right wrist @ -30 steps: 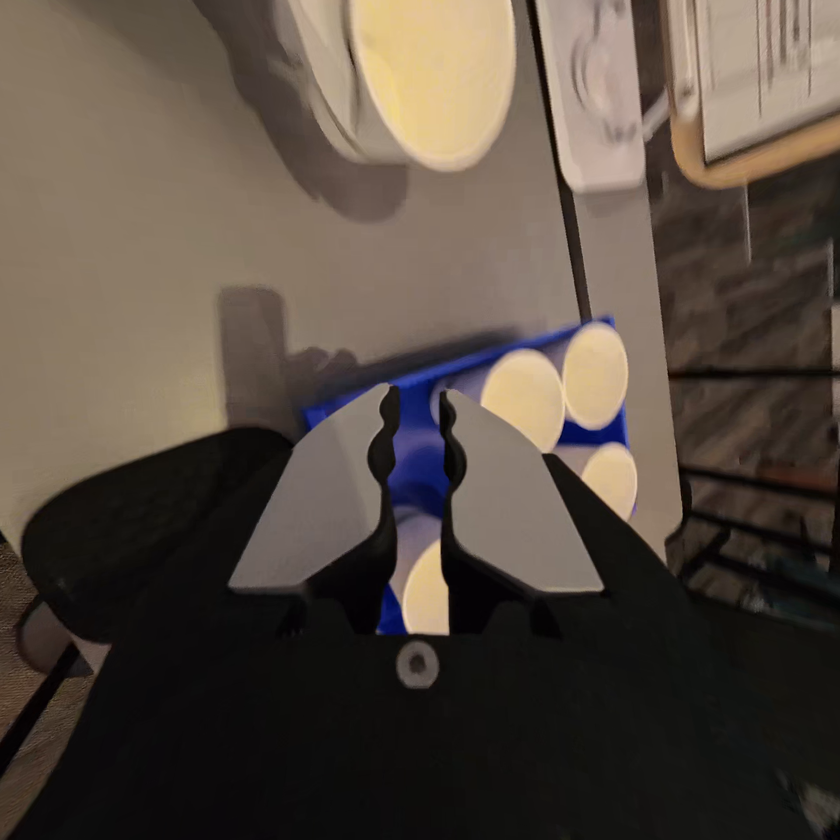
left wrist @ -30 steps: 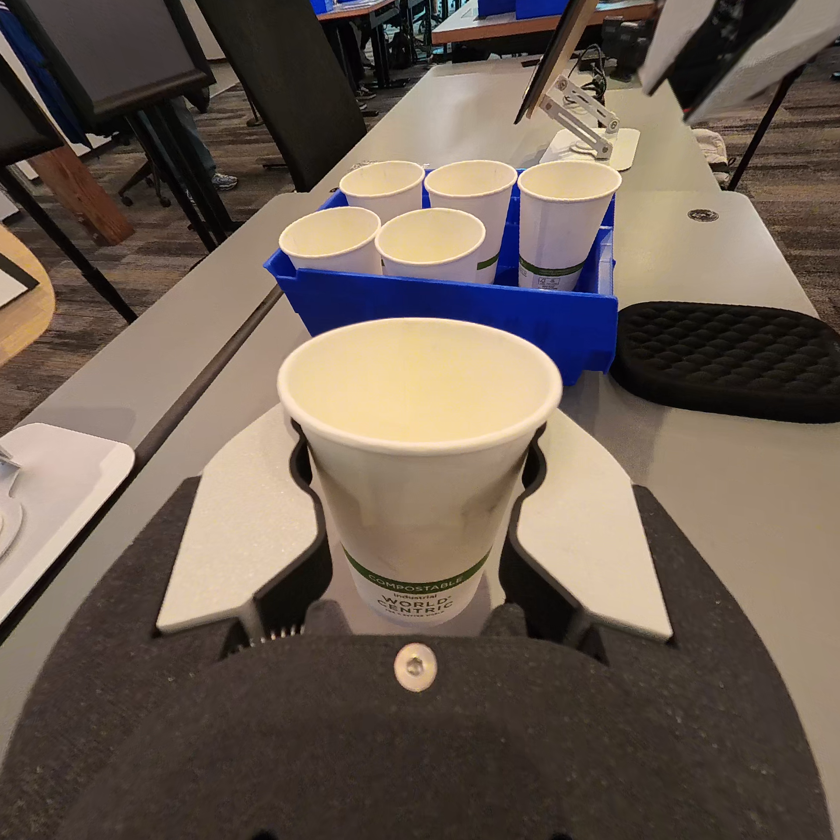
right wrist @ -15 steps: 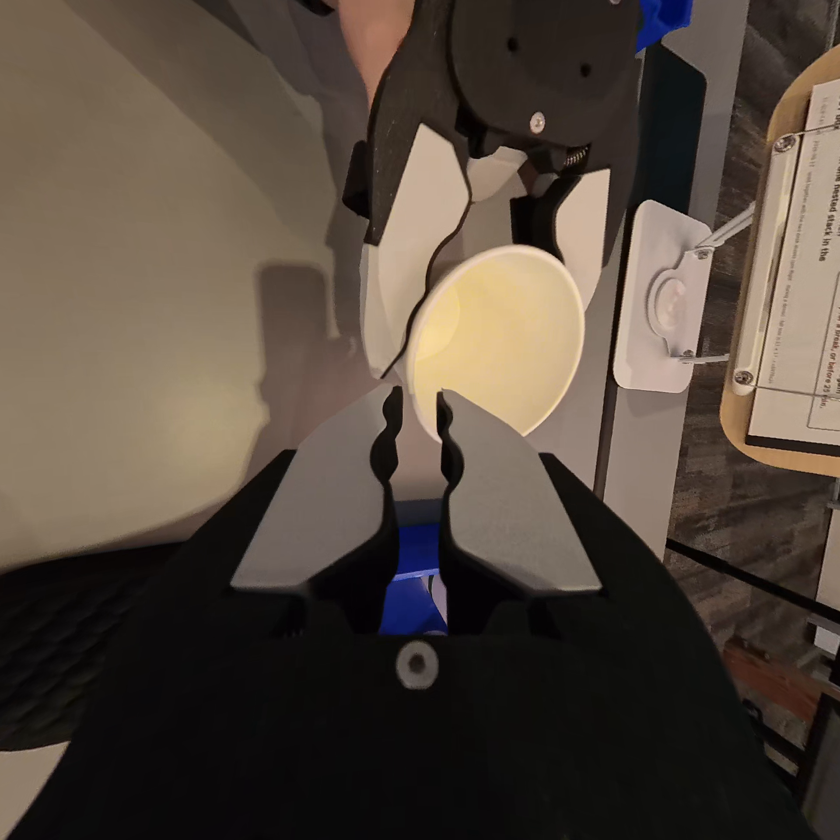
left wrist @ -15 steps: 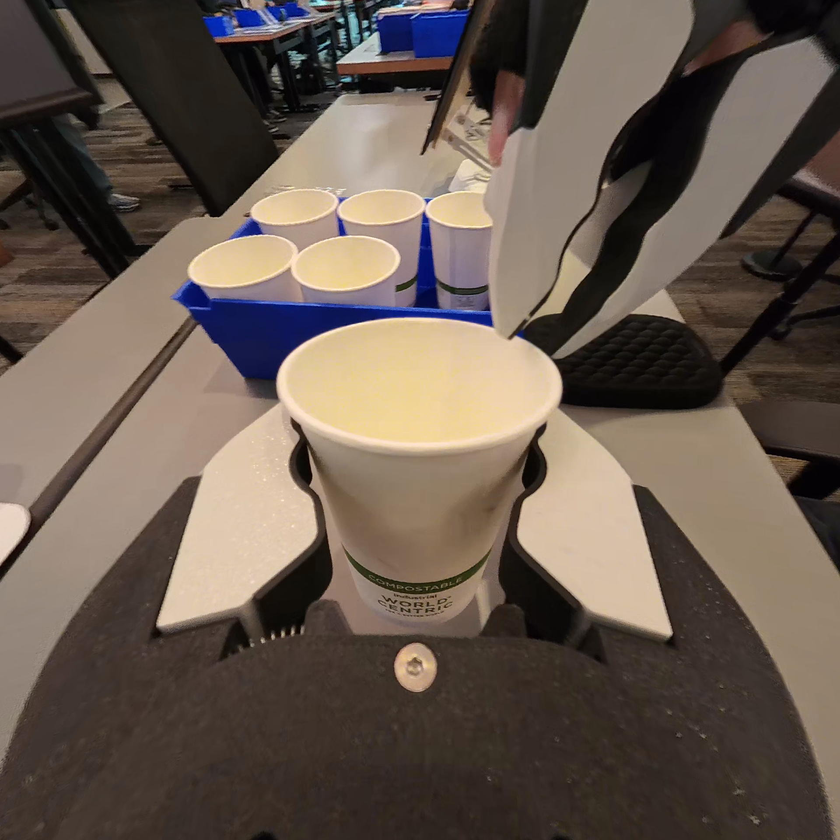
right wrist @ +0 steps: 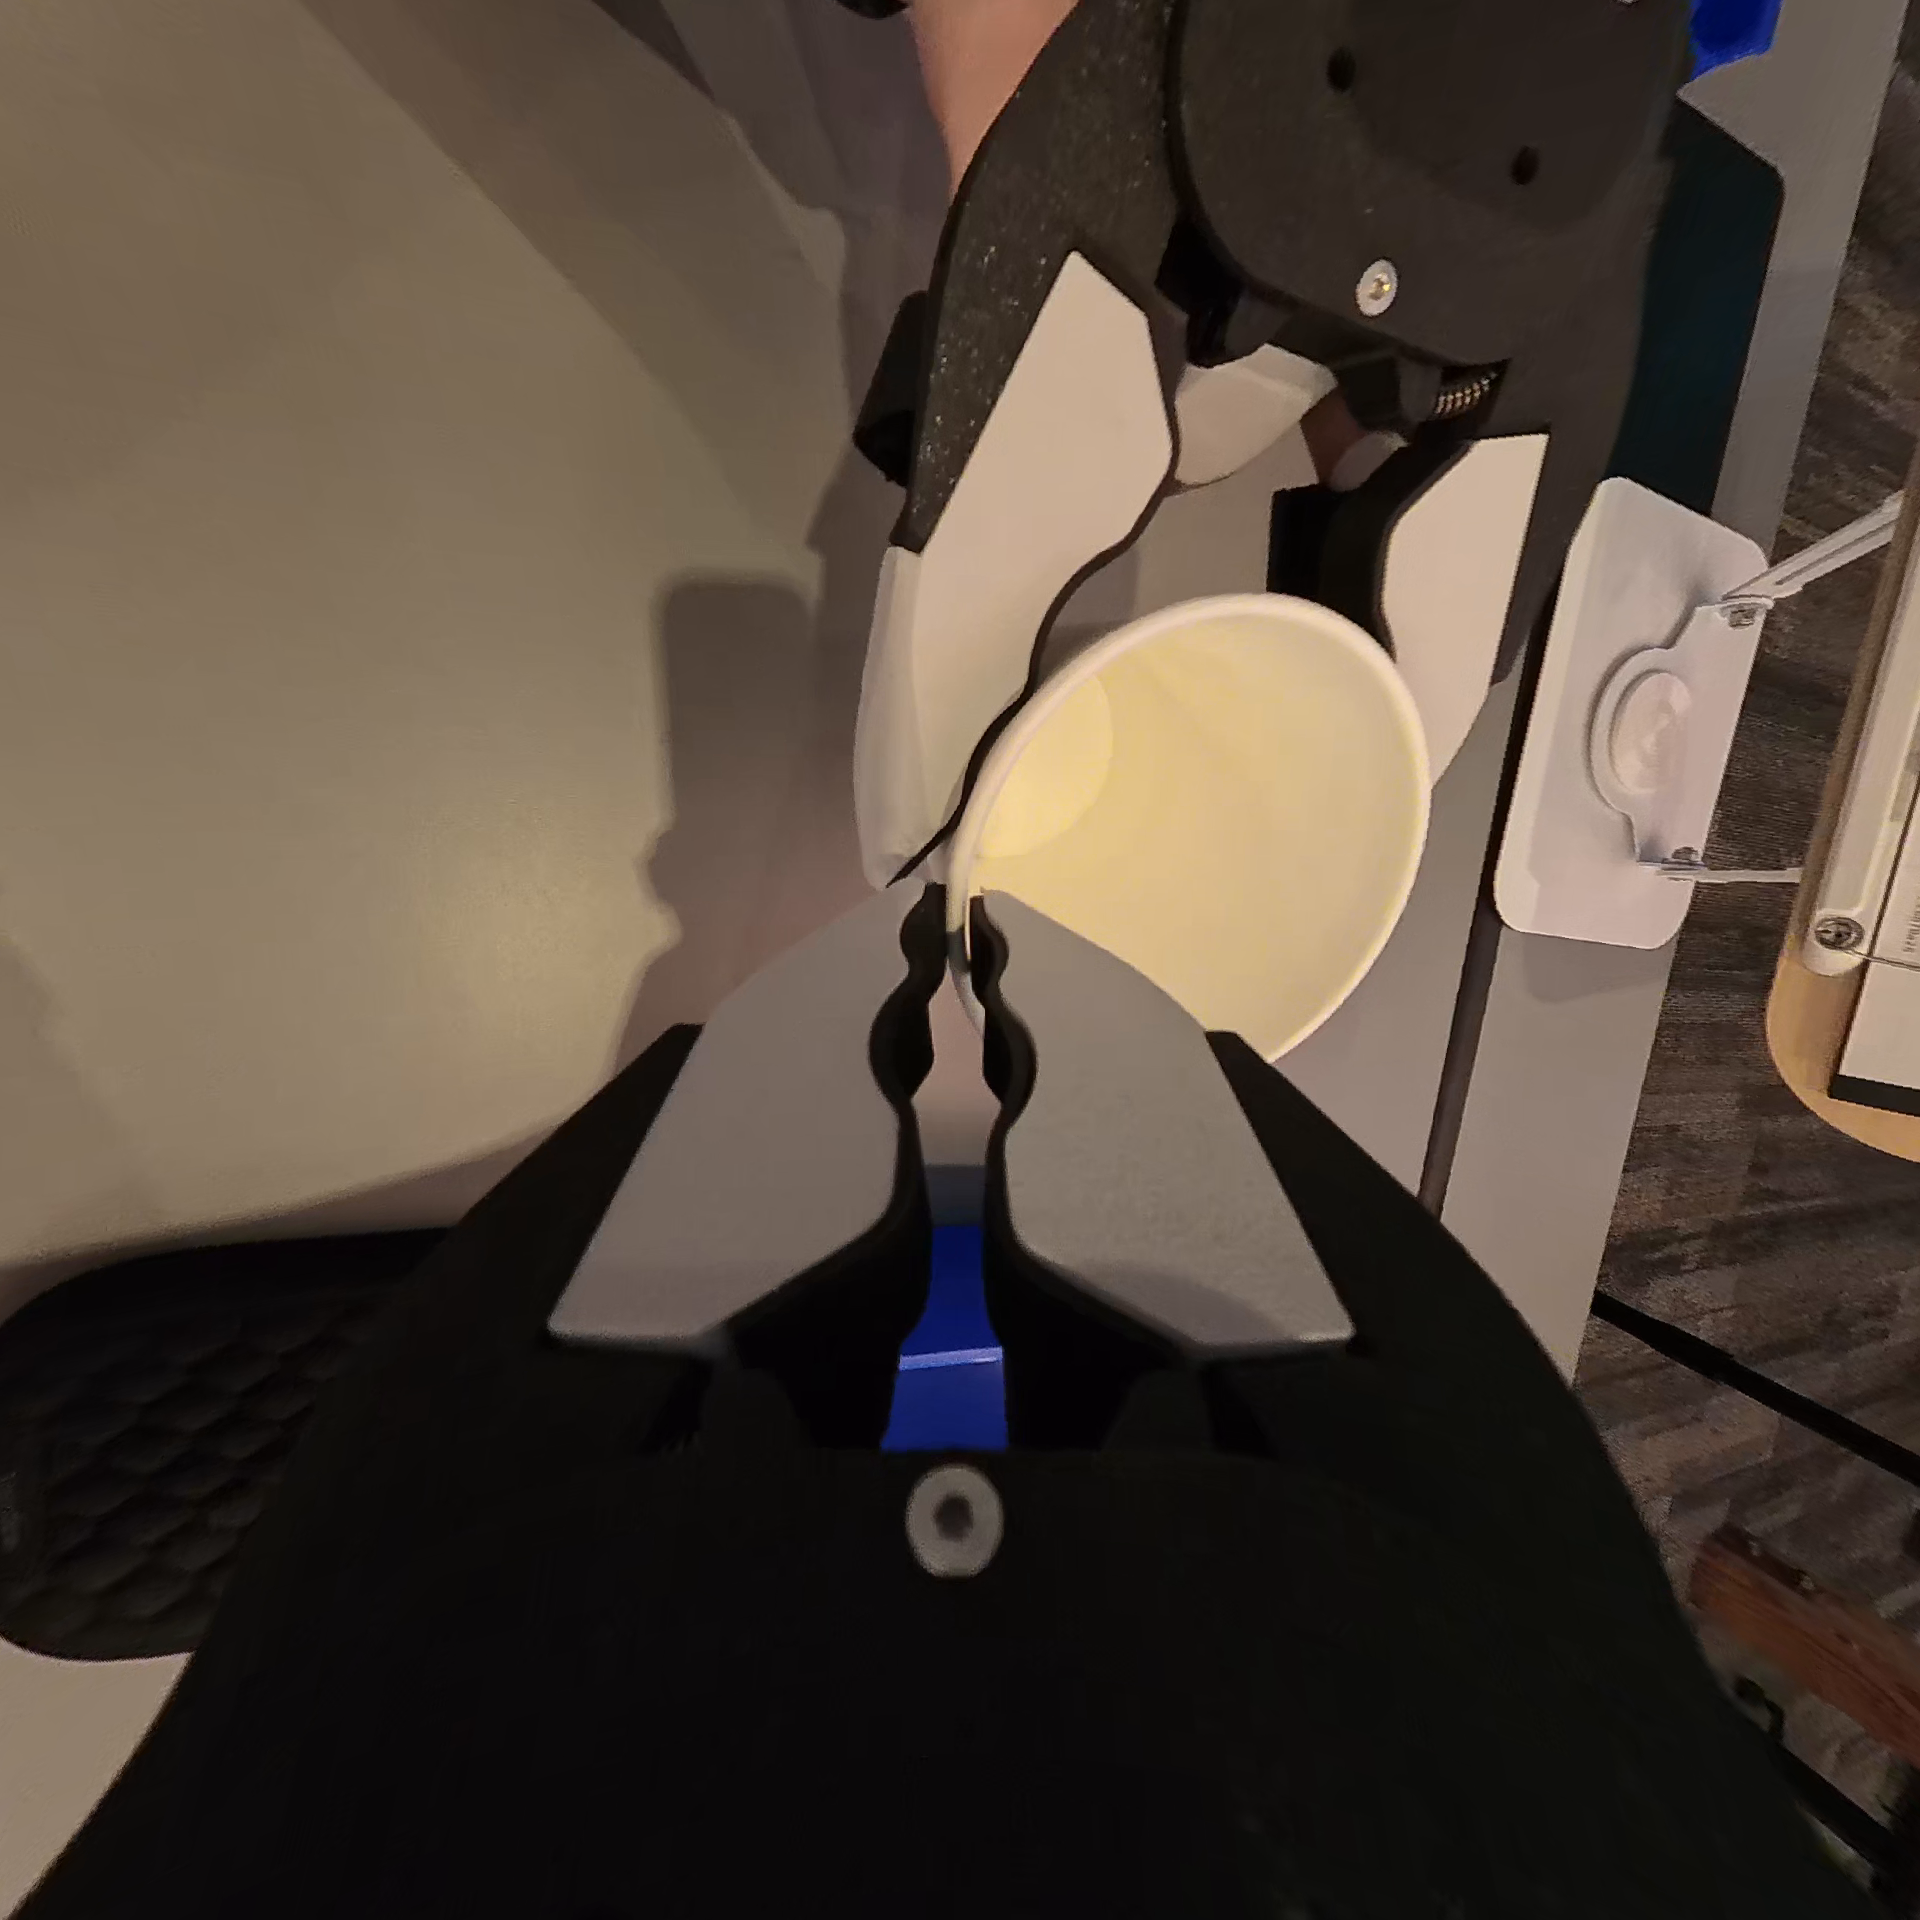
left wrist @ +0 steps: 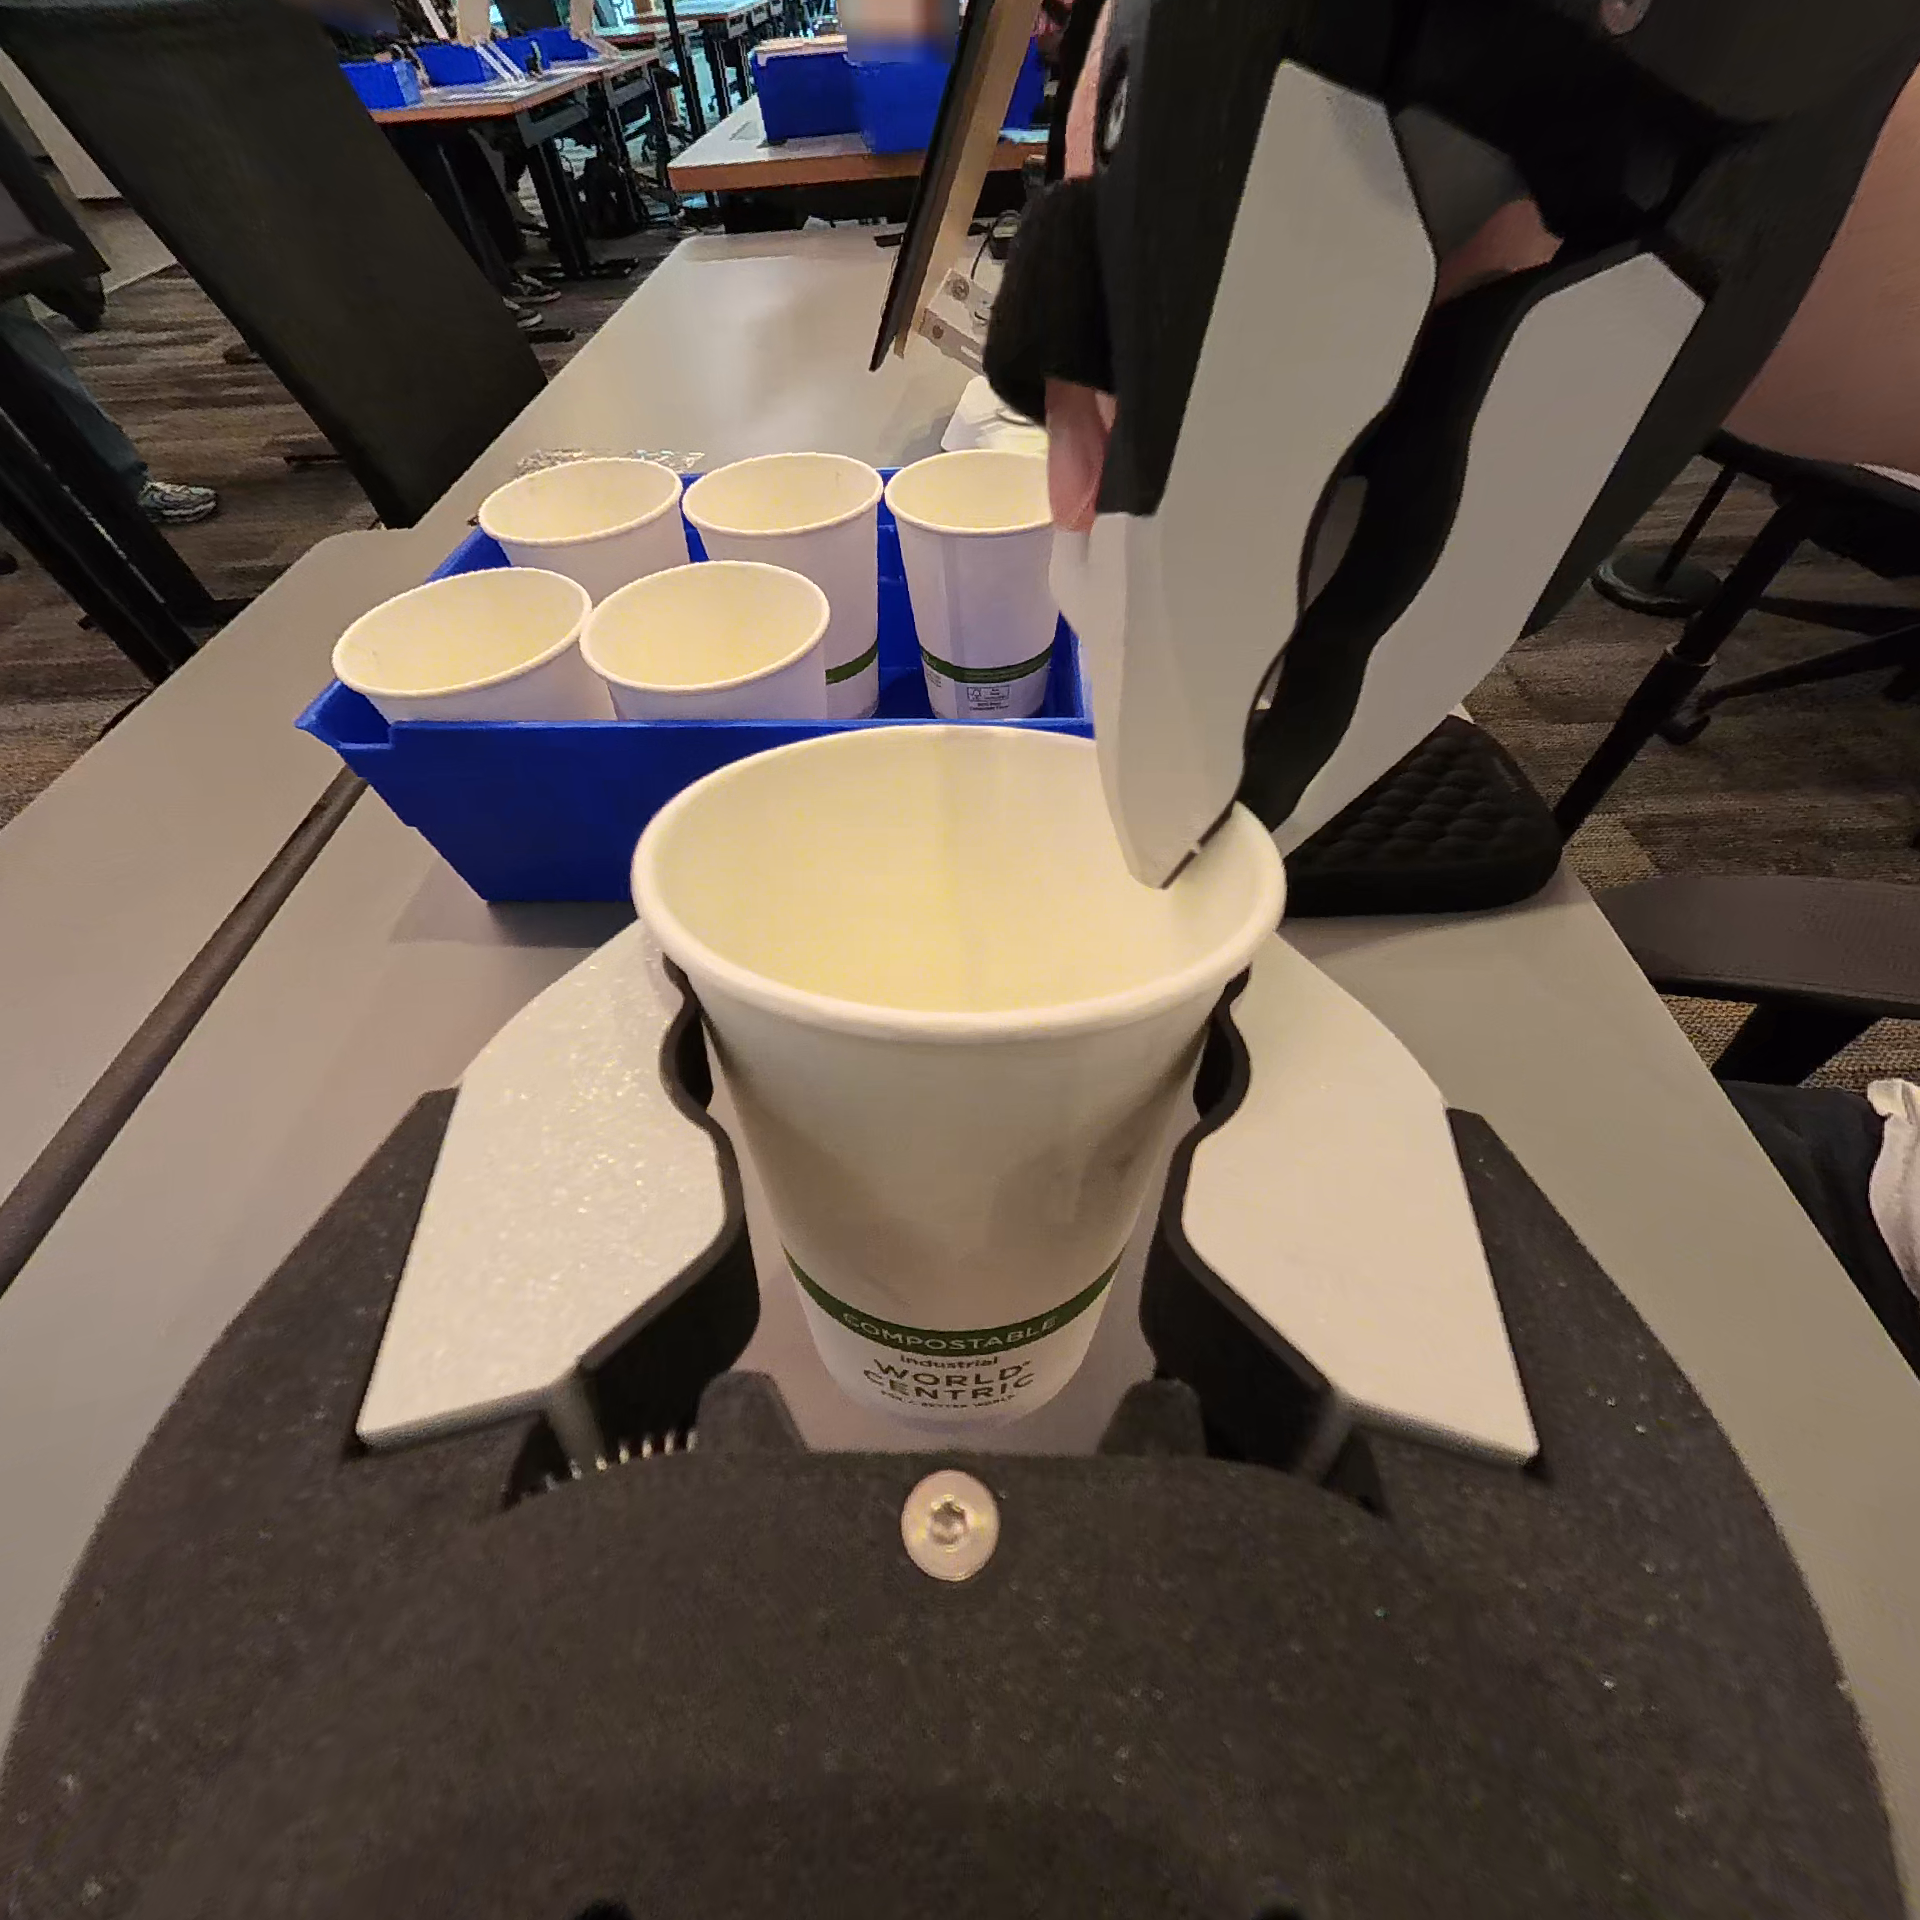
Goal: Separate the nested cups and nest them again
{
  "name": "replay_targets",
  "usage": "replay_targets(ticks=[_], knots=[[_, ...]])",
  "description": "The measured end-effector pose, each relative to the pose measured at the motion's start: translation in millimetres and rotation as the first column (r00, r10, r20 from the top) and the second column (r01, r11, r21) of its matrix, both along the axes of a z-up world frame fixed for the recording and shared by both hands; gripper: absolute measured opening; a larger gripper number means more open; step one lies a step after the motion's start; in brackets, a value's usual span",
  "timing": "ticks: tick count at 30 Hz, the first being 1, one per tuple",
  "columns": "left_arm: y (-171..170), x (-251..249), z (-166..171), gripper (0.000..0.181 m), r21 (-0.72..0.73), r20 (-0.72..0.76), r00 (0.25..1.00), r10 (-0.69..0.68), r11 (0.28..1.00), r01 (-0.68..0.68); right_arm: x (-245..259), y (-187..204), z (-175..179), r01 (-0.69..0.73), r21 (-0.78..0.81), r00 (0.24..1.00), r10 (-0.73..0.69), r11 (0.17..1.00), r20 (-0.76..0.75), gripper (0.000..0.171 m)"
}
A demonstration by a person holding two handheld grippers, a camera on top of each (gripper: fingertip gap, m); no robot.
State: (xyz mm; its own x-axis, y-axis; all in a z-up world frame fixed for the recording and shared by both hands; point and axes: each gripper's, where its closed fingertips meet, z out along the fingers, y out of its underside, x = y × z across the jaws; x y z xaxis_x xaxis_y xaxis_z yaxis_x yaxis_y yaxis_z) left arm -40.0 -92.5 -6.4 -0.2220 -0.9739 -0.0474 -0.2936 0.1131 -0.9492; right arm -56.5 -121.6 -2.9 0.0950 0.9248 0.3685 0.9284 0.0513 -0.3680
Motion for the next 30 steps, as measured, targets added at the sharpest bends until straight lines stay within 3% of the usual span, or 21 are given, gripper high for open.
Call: replay_targets(ticks=[11, 20, 26, 30], knots=[[-9, -2, -12, 0.098, 0.034, -0.045, 0.997, -0.056, 0.998, 0.058, -2, -10, -6, 0.003, -0.08, 1.0, -0.004, 0.997, -0.012, 0.003], [-9, -6, 7, 0.106, 0.003, 0.034, 0.998, -0.054, 0.999, 0.053, 12, -8, 6, 0.052, -0.031, 0.999, -0.051, 0.998, 0.019, 0.003], [9, -12, 24, 0.103, -0.023, 0.106, 0.994, 0.022, 1.0, -0.02, 43, -4, 48, 0.143, 0.12, 0.988, -0.149, 0.982, 0.043, 0.003], [14, -13, 23, 0.099, -0.034, 0.105, 0.994, 0.038, 0.999, -0.035, 99, -2, 89, 0.311, 0.225, 0.941, -0.332, 0.924, 0.061, 0.003]])
